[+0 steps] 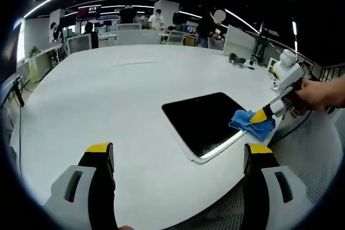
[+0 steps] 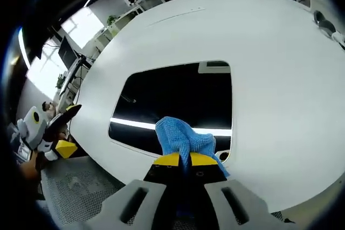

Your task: Wipe the mirror surface with the cleaning cloth until all visible marks leave the cleaned area.

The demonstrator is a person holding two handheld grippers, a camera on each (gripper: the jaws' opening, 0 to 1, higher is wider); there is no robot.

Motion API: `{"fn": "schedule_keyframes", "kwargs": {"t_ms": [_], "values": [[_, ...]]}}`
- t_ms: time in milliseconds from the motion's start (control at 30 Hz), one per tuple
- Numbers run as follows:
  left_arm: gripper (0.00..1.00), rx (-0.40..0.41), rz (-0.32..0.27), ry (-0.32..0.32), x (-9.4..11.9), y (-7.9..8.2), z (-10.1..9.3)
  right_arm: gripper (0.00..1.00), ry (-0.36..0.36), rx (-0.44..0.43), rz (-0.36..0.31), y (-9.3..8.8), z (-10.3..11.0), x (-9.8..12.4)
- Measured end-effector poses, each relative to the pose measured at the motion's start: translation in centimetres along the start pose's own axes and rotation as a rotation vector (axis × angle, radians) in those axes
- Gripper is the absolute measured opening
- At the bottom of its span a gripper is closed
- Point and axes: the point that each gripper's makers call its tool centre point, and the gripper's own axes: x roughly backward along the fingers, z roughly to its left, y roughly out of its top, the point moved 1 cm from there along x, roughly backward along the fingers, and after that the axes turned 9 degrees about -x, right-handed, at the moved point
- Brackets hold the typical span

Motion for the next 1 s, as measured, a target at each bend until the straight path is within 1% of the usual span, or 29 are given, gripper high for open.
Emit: {"fn": "schedule_keyframes", "kwargs": {"t_ms": [100,200,300,367,433,533,667,867,900,967,1000], "values": [[0.99,0.01,0.004,-0.004,-0.1,-0.2,0.0,0.0,-0.008,0.004,-0.009,-0.1,-0.4,0.2],[0.99,0.009,-0.004,0.0,0.1,0.1,0.0,0.0,-0.01,-0.008,-0.014,0.0,-0.7,0.4],[0.99,0.028,-0.02,-0.007,0.1,0.3,0.1,0.0,-0.016,-0.018,-0.018,0.1,-1.1,0.5],[0.99,0.027,-0.025,-0.004,0.2,0.4,0.0,0.0,-0.02,-0.022,-0.021,0.1,-1.4,0.7],[0.99,0.022,-0.016,-0.006,0.2,0.3,0.0,0.0,-0.026,-0.01,-0.023,0.1,-1.7,0.8],[0.99,0.016,-0.026,-0.006,0.2,0.5,-0.1,0.0,-0.038,-0.003,-0.02,0.2,-2.1,1.0],[0.99,0.014,-0.029,0.002,0.2,0.4,0.1,0.0,-0.044,-0.027,-0.024,0.2,-2.9,1.3],[0.99,0.005,-0.026,-0.005,0.2,0.3,-0.1,0.0,-0.045,-0.03,-0.023,0.3,-3.1,1.3],[0.99,-0.001,-0.024,-0.006,0.2,0.3,-0.2,0.0,-0.047,-0.042,-0.023,0.3,-3.1,1.4],[0.99,0.0,-0.022,-0.005,0.2,0.2,-0.1,0.0,-0.072,-0.028,-0.029,0.4,-3.6,1.6],[0.99,0.002,-0.022,-0.003,0.2,0.1,-0.1,0.0,-0.069,-0.032,-0.03,0.3,-3.7,1.6]]}}
